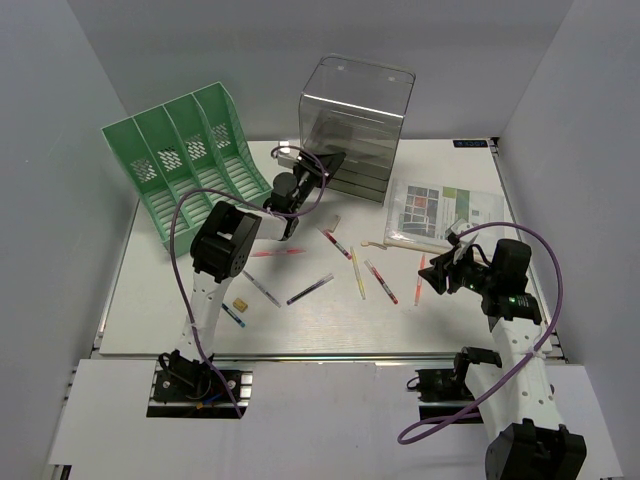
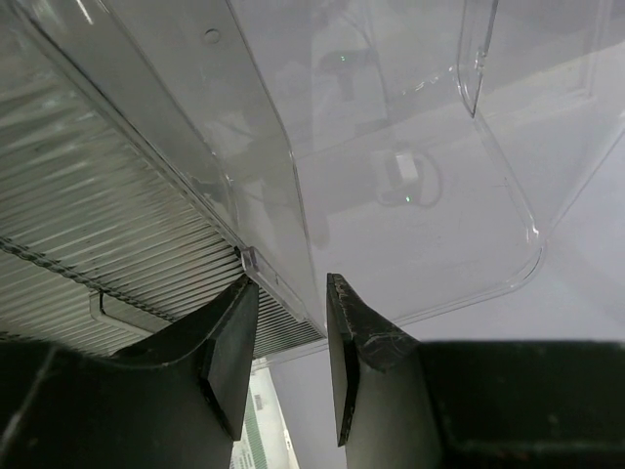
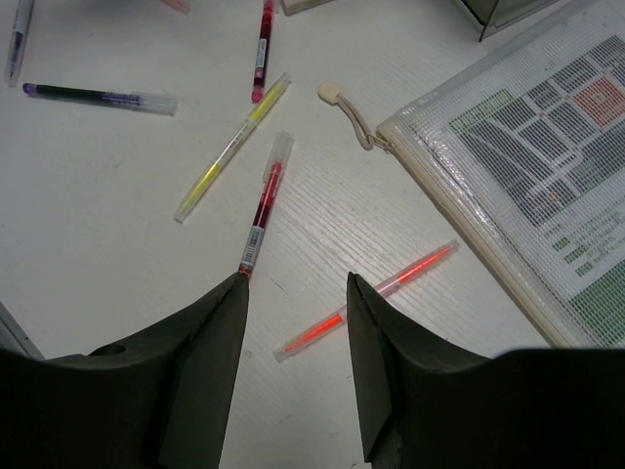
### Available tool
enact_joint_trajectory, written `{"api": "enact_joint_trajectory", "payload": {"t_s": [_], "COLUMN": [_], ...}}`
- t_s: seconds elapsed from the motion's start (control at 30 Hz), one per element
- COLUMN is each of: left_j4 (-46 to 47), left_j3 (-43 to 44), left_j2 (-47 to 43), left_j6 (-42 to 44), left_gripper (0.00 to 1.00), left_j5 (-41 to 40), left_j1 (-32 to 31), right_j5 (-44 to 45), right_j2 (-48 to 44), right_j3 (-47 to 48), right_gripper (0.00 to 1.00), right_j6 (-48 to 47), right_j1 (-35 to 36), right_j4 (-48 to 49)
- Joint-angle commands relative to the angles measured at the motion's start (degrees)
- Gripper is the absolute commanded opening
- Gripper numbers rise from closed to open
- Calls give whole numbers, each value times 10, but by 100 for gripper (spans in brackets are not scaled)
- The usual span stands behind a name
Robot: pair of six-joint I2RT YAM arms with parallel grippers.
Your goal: Organize the desk
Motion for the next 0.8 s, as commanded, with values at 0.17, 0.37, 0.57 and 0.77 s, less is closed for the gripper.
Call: {"api": "enact_joint_trajectory", "payload": {"t_s": [0.17, 0.37, 0.57, 0.77], "left_j4": [51, 69, 74, 69], "left_j3": [-17, -38, -46, -38], "left_j2": [-38, -57, -67, -70], "left_j6": [-2, -2, -1, -1], "left_gripper": [44, 44, 44, 44], "left_j5": [-7, 1, 6, 11], "left_j1": [-2, -2, -2, -2], "right_j5": [3, 7, 7, 9], "right_j2": [-4, -2, 0, 0], "right_j3": [-1, -2, -2, -3], "right_gripper": [51, 51, 51, 51], "right_j6": [-8, -9, -9, -11], "right_j1": [5, 5, 5, 7], "right_j4": [15, 15, 15, 15]}}
